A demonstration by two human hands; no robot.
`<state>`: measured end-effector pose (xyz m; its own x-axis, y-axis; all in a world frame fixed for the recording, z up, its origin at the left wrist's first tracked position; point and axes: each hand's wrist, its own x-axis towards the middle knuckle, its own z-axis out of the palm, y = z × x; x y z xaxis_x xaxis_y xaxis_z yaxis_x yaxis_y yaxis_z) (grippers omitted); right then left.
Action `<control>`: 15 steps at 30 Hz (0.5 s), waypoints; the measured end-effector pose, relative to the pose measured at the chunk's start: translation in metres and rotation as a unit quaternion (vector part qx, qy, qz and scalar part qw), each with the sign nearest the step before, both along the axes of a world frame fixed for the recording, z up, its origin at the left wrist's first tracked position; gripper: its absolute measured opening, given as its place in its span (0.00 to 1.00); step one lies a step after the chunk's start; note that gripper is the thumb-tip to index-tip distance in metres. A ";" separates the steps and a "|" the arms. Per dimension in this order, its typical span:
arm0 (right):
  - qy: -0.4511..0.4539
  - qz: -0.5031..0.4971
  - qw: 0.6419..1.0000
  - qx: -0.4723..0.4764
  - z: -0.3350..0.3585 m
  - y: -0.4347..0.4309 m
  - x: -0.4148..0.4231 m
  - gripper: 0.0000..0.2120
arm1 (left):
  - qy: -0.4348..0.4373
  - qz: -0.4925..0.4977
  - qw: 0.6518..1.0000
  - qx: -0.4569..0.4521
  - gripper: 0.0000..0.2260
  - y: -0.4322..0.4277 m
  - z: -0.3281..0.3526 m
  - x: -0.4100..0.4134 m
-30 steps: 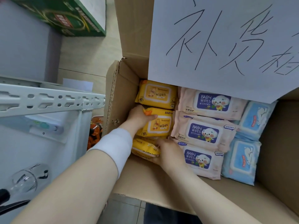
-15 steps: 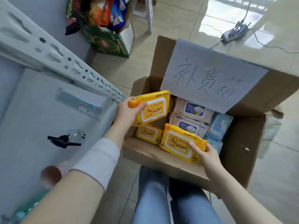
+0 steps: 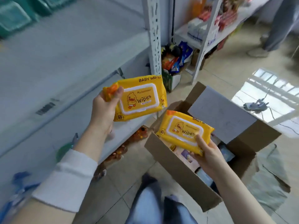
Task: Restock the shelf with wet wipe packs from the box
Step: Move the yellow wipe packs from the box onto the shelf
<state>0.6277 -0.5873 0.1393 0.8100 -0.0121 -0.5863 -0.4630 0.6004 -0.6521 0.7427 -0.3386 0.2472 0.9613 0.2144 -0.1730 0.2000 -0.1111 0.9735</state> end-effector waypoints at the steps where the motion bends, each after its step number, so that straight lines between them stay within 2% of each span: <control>1: -0.019 0.029 0.999 -0.013 0.014 0.008 0.002 0.39 | -0.010 0.011 1.000 0.001 0.14 0.016 0.019 -0.008; 2: -0.034 0.058 0.997 -0.028 0.026 0.017 0.005 0.44 | -0.023 0.023 0.999 0.004 0.14 0.033 0.035 -0.014; 4: -0.056 0.102 0.992 -0.050 0.047 0.038 0.013 0.48 | -0.048 0.052 0.997 0.008 0.10 0.070 0.065 -0.025; 5: -0.064 0.120 0.989 -0.055 0.059 0.052 0.018 0.46 | -0.061 0.068 0.996 0.008 0.08 0.089 0.077 -0.030; 9: -0.109 0.184 0.976 -0.052 0.106 0.121 0.038 0.24 | -0.099 0.133 0.986 0.013 0.06 0.171 0.110 -0.053; 10: -0.123 0.204 0.970 -0.053 0.115 0.141 0.043 0.23 | -0.102 0.151 0.983 0.017 0.05 0.195 0.115 -0.059; 13: -0.180 0.257 0.945 -0.091 0.138 0.206 0.062 0.42 | -0.108 0.193 0.975 0.031 0.07 0.268 0.126 -0.079; 15: -0.201 0.269 0.936 -0.107 0.145 0.250 0.078 0.46 | -0.115 0.216 0.969 0.040 0.07 0.320 0.130 -0.087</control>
<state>0.7054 -0.3371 0.2841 0.8869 0.3786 -0.2647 -0.3529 0.1855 -0.9171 0.6554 -0.0182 0.3776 0.7906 0.6085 0.0683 0.0245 -0.1428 0.9894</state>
